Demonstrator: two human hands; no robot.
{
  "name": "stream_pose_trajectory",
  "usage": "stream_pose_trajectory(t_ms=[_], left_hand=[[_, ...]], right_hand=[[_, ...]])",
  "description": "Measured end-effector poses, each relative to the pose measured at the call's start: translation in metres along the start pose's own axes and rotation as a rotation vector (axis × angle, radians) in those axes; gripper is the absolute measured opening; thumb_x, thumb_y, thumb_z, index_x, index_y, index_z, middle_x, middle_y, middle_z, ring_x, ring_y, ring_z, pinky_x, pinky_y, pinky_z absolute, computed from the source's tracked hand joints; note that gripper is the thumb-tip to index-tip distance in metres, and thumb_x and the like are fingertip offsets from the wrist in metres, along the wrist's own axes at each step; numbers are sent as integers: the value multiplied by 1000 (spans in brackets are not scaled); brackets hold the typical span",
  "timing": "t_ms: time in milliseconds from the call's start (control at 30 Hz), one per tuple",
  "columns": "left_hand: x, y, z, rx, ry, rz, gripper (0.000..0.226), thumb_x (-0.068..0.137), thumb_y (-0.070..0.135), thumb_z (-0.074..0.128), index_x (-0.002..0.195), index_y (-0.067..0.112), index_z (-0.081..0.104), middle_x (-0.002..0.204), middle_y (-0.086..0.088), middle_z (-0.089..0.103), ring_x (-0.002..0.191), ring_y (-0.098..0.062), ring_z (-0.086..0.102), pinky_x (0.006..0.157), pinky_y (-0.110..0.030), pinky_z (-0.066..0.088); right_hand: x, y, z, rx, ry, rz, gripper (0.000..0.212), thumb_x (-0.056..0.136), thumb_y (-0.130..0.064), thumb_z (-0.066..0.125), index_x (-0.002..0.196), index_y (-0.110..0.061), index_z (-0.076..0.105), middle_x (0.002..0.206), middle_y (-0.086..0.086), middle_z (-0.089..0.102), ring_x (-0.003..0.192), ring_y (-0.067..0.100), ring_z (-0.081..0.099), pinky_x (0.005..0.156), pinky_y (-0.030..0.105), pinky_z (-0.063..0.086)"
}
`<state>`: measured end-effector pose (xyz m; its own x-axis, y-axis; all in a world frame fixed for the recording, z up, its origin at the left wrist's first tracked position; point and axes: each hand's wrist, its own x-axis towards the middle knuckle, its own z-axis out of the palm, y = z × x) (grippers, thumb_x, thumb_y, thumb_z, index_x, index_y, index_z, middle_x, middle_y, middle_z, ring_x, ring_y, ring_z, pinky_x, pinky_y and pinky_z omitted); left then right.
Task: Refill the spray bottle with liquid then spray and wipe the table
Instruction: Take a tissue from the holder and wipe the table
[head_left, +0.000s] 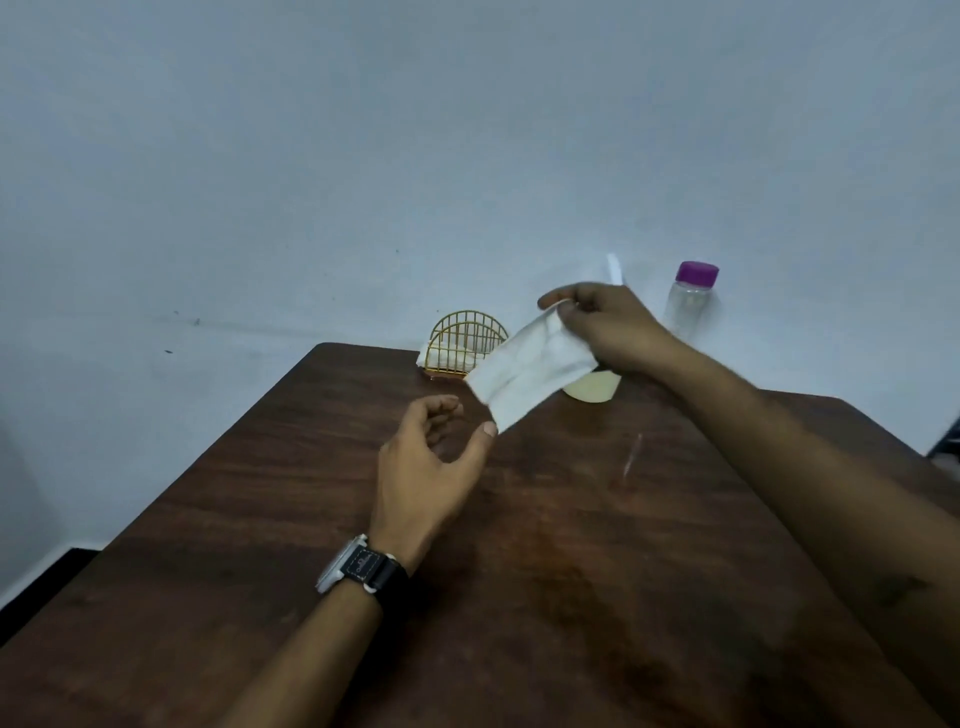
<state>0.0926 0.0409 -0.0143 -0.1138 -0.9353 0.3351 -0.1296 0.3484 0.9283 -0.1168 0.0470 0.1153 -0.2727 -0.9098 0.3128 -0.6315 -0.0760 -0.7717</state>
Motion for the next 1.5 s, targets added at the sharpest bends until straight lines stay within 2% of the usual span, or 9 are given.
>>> stream_pose_trajectory(t_ms=[133, 267, 400, 567, 767, 1100, 1333, 1433, 1500], left_hand=[[-23, 40, 9, -14, -50, 61, 61, 82, 51, 83, 132, 27, 57, 127, 16, 65, 118, -2, 64, 95, -20, 54], [-50, 61, 10, 11, -214, 115, 67, 81, 47, 86, 137, 31, 53, 130, 14, 69, 121, -4, 64, 105, -31, 51], [-71, 78, 11, -197, -355, -21, 42, 82, 19, 88, 119, 21, 67, 89, -8, 82, 84, -16, 78, 79, -38, 62], [-94, 91, 10, -391, -218, -137, 32, 85, 14, 84, 114, 12, 71, 98, -3, 83, 88, -17, 79, 71, -31, 63], [-115, 97, 14, -438, -199, -144, 21, 96, 14, 73, 115, 7, 74, 106, -10, 81, 102, -32, 77, 90, -49, 62], [-126, 101, 16, -424, -203, -105, 28, 88, 17, 80, 114, 7, 75, 108, -8, 81, 104, -27, 77, 92, -48, 63], [-130, 89, 20, -337, -177, -95, 21, 90, 17, 79, 110, 13, 75, 103, -3, 81, 95, -21, 79, 74, -41, 65], [-133, 82, 24, -194, -130, -61, 16, 97, 24, 73, 108, 13, 71, 77, -1, 78, 54, -16, 68, 41, -28, 49], [-135, 78, 26, -61, -130, -19, 15, 99, 26, 70, 110, 17, 67, 72, -1, 76, 41, -16, 61, 36, -26, 43]], right_hand=[[-58, 2, -4, 120, -15, 24, 25, 106, -11, 54, 122, -11, 72, 101, 1, 72, 85, 4, 65, 66, 2, 48], [-120, -4, -20, 279, -146, 65, 18, 101, -10, 64, 116, -15, 73, 76, -9, 76, 76, 0, 69, 71, 9, 54], [-156, -11, -27, 397, -122, 137, 17, 99, -17, 68, 115, -13, 73, 104, 13, 80, 95, 18, 76, 80, 24, 62], [-191, -5, -28, 895, -135, 410, 58, 98, -60, 52, 127, -12, 70, 126, 15, 74, 119, 32, 70, 105, 53, 54], [-229, 4, -14, 937, -95, 332, 35, 92, -16, 73, 125, -3, 69, 117, 14, 78, 108, 28, 76, 88, 45, 63], [-240, 7, -15, 997, 36, 249, 30, 90, -6, 75, 119, -3, 72, 114, 15, 78, 107, 30, 76, 91, 43, 62], [-240, 16, -12, 819, 139, 255, 11, 93, -20, 74, 103, -17, 77, 104, 0, 81, 99, 20, 78, 87, 38, 64], [-236, 24, -7, 671, 200, 260, 8, 98, -19, 70, 95, -22, 76, 92, -5, 81, 88, 14, 78, 76, 34, 66], [-233, 28, -6, 594, 208, 265, 10, 99, -18, 69, 92, -23, 75, 90, -6, 80, 85, 13, 77, 71, 32, 65]])
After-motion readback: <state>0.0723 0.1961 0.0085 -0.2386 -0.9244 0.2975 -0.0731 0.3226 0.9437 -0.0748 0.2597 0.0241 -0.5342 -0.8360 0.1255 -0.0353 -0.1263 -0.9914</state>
